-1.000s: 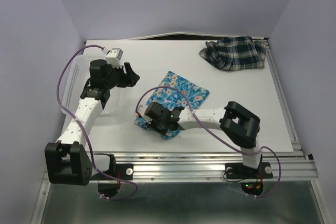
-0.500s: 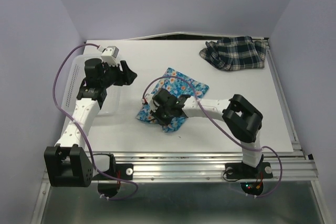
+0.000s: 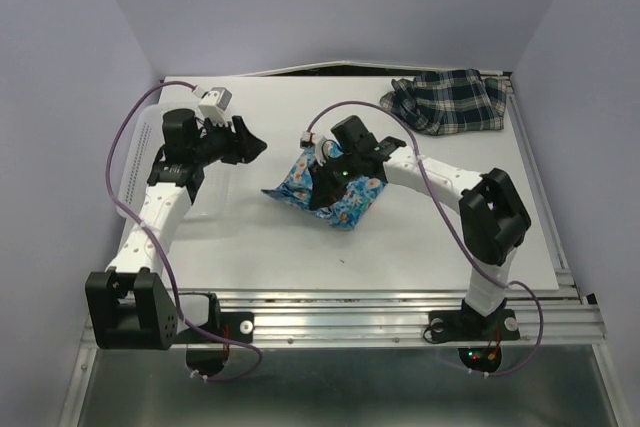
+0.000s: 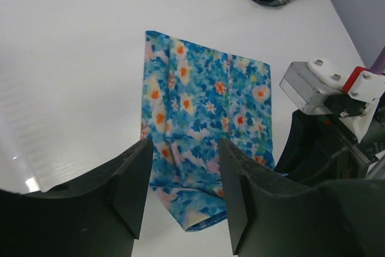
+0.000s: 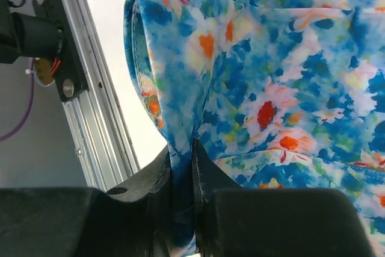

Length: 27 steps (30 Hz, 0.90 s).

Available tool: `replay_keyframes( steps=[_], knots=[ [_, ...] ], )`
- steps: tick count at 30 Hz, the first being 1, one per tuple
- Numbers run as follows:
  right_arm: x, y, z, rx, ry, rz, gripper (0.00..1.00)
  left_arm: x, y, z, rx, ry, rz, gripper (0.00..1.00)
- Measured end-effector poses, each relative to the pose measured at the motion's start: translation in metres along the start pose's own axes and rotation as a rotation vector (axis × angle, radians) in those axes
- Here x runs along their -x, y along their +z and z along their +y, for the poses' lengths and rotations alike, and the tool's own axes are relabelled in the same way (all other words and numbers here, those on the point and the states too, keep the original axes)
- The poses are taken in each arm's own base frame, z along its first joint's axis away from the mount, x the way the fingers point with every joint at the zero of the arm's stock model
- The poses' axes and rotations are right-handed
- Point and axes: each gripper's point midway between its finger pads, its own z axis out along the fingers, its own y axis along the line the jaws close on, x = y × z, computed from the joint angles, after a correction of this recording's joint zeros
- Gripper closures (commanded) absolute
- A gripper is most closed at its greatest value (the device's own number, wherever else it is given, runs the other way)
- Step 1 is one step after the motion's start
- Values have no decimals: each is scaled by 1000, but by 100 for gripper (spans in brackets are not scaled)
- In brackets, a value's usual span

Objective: Fold and stack the skirts

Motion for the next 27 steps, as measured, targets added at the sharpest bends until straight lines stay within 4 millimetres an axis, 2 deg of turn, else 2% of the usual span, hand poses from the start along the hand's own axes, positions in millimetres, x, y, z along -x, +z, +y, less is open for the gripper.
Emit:
replay_keyframes(
  steps=[1, 3, 4, 6, 9, 10, 12, 15, 18, 27],
  knots=[
    [-1, -5, -3, 14, -1, -8, 99, -2, 3, -3, -26, -11, 13, 54],
    [-8, -8, 1, 45, -18, 0, 99, -6, 12, -9, -86, -43, 49, 59],
    [-12, -9, 4, 58, -28, 7, 99, -12, 20, -11, -124, -61, 79, 65],
    [-29, -9, 9, 85, -53, 38, 99, -24, 32, -12, -161, -97, 136, 68],
    [-53, -10, 11, 95, -67, 78, 99, -53, 54, -16, -217, -154, 250, 73],
    [-63, -12, 13, 101, -62, 100, 99, -69, 61, -18, -233, -177, 301, 75],
    [-72, -15, 16, 108, -61, 119, 99, -94, 69, -23, -253, -217, 384, 76],
    [-71, -19, 21, 122, -86, 116, 99, -122, 79, -31, -285, -252, 473, 78],
    [-68, -23, 25, 130, -108, 111, 99, -139, 88, -33, -293, -271, 529, 81],
    [-60, -30, 29, 133, -150, 117, 99, -186, 108, -13, -250, -351, 658, 87]
  ],
)
